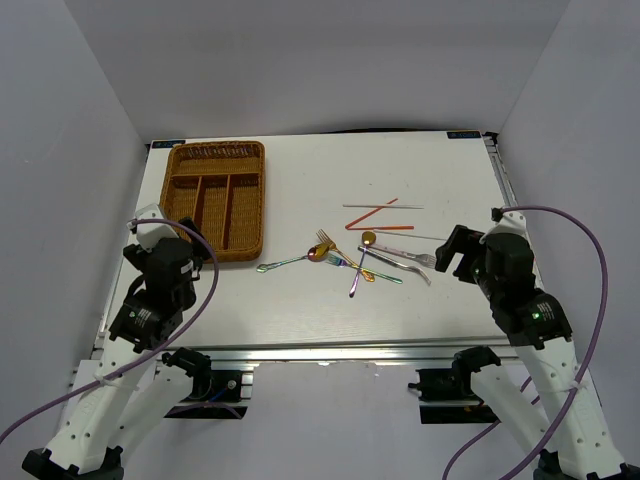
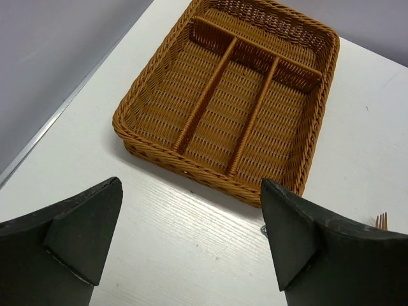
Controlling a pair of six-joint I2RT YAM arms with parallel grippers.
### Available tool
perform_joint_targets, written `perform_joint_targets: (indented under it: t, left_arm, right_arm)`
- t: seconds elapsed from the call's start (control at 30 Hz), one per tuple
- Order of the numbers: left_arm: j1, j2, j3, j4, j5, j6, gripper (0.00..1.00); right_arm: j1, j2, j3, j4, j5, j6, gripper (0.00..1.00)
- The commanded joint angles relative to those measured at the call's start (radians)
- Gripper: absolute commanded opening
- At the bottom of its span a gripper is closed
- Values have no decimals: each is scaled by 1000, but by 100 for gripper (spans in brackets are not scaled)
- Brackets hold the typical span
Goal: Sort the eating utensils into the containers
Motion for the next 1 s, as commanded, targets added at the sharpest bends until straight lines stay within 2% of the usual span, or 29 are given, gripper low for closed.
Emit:
perform_joint_targets:
  t: [0.0,0.47,0.6,0.83,0.97]
  left_arm:
    - [-3,2,-7,13,7,4,98]
    - [-3,35,-18,29,51,10,98]
    - [-3,40,-33,61,105,28,98]
    - [-3,165,-35,125,359,94,98]
    - [-28,392,10,119,542,134,93]
  right_arm:
    - [5,4,11,20,33,21,89]
    - [5,-15,-30,55,-27,49,89]
    - [4,1,-42,47,-29,46,89]
    - [4,51,-59,43,-62,41,89]
    - [5,73,-62,47,-113,32,89]
